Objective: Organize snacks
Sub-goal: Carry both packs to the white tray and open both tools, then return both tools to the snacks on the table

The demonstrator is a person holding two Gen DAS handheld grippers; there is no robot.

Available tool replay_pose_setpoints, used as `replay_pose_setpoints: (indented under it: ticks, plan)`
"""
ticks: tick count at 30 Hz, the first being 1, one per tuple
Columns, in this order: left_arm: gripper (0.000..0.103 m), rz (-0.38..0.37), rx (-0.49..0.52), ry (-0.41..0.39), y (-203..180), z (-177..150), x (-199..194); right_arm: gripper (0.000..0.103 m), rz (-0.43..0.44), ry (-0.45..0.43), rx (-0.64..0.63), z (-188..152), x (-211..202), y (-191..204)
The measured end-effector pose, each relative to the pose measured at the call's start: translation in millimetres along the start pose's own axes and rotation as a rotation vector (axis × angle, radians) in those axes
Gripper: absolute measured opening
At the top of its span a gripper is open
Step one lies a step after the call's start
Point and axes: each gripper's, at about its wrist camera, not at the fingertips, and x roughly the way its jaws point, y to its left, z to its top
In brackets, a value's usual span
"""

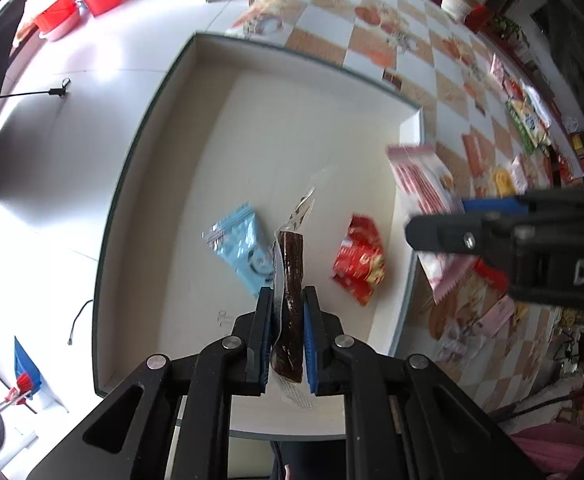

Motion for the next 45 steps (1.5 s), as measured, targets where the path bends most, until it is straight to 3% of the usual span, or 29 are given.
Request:
replay_pose_setpoints:
  ticks: [1, 2, 3, 4, 5, 8, 14, 21, 25, 28, 30, 33, 38, 41, 43, 45]
  plan:
    - [0.017, 0.018, 0.007, 0.012, -0.5, -1.6, 3.3, 0.045, 0.002, 0.010, -0.004, 2.1, 3.6, 2.1]
    - [0.027, 0.031, 0.015, 0.020, -1.5, -2.5, 5.3, 0.045, 0.002, 0.025, -0.006, 5.4, 8.0, 4.1]
    - [0.050, 0.045, 0.025, 0.025, -2.8, -3.3, 6.5, 0.058, -0.005, 0.043, -0.005, 6.7, 12.1, 4.4]
    - [0.063, 0.059, 0.029, 0.022, -3.7, -3.7, 6.4, 0.090, -0.013, 0.054, 0.000, 8.2, 15.2, 3.8]
    - [0.079, 0.068, 0.028, 0.011, -4.4, -4.2, 4.6, 0.103, -0.023, 0.060, 0.005, 7.4, 17.2, 2.1]
    - [0.080, 0.053, 0.041, -0.005, -8.4, -3.6, 0.9, 0.103, -0.043, 0.068, 0.035, -1.3, 17.0, -13.3]
    - [0.080, 0.049, 0.154, -0.031, -37.5, 0.6, -6.8, 0.103, -0.109, 0.057, 0.176, -47.6, 0.0, -86.2]
    - [0.080, 0.015, 0.500, -0.028, -116.7, -16.1, -9.0, 0.103, -0.131, 0.043, 0.543, -148.0, -5.4, -209.1]
    - [0.080, 0.014, 0.728, 0.019, -171.4, -33.0, 5.6, 0.103, -0.109, 0.076, 0.716, -207.5, 8.0, -252.6]
    - [0.080, 0.067, 0.792, 0.049, -199.3, -34.7, 24.2, 0.103, -0.085, 0.098, 0.793, -243.1, 18.4, -267.9]
    - [0.080, 0.064, 0.797, 0.063, -211.2, -29.2, 32.8, 0.103, -0.059, 0.106, 0.827, -257.0, 24.1, -272.5]
    - [0.080, 0.128, 0.863, 0.022, -234.4, -21.3, 44.7, 0.103, -0.065, 0.108, 0.824, -268.7, 27.6, -272.2]
    - [0.080, 0.246, 1.172, -0.079, -278.8, -32.5, 71.2, 0.103, -0.079, 0.109, 0.787, -286.2, 31.4, -267.1]
    - [0.080, 0.254, 1.269, -0.076, -295.4, -35.5, 88.1, 0.103, -0.082, 0.107, 0.779, -297.0, 34.1, -260.6]
    - [0.080, 0.272, 1.272, -0.066, -305.8, -32.0, 100.4, 0.103, -0.088, 0.103, 0.772, -311.6, 37.0, -254.0]
    - [0.086, 0.263, 1.188, -0.069, -308.0, -17.6, 104.6, 0.103, -0.094, 0.100, 0.769, -319.3, 34.4, -256.0]
